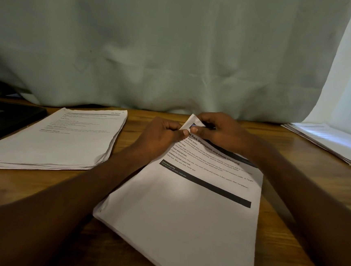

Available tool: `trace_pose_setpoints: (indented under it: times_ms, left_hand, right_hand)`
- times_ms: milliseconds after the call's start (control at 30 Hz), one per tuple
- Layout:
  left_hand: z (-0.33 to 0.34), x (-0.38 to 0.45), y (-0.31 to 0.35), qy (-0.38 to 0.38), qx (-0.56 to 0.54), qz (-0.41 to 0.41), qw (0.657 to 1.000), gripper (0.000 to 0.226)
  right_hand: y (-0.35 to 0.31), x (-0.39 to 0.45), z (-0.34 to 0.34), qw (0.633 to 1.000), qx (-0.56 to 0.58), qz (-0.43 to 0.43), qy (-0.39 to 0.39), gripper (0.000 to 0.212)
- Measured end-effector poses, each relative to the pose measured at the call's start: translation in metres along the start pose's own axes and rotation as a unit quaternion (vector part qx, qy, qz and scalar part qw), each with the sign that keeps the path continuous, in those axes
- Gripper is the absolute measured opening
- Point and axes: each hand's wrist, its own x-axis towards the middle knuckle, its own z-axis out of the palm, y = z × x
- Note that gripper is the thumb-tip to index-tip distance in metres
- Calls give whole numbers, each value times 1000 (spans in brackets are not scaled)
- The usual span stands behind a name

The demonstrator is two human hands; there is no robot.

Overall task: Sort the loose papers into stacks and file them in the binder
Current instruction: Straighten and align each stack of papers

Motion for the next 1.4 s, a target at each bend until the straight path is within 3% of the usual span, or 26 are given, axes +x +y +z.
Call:
trace_pose_setpoints:
  times_ms: [667, 933, 1233, 1400]
  left_hand:
    - [-1, 0, 2, 4, 10, -12, 1000, 22]
    - [-1, 0, 1, 0, 2, -11, 1000, 22]
    - [-1, 2, -1, 3, 6, -5, 1000, 19]
    - [-5, 3, -2, 8, -4, 8, 1000, 21]
  right_hand:
    - [5, 4, 1, 1000, -1, -26, 15, 18]
    - [3, 6, 4, 999, 1, -5, 44, 24]
    - [1, 6, 5, 998, 14, 24, 54, 14]
    - [0, 9, 12, 993, 55, 19, 99, 20]
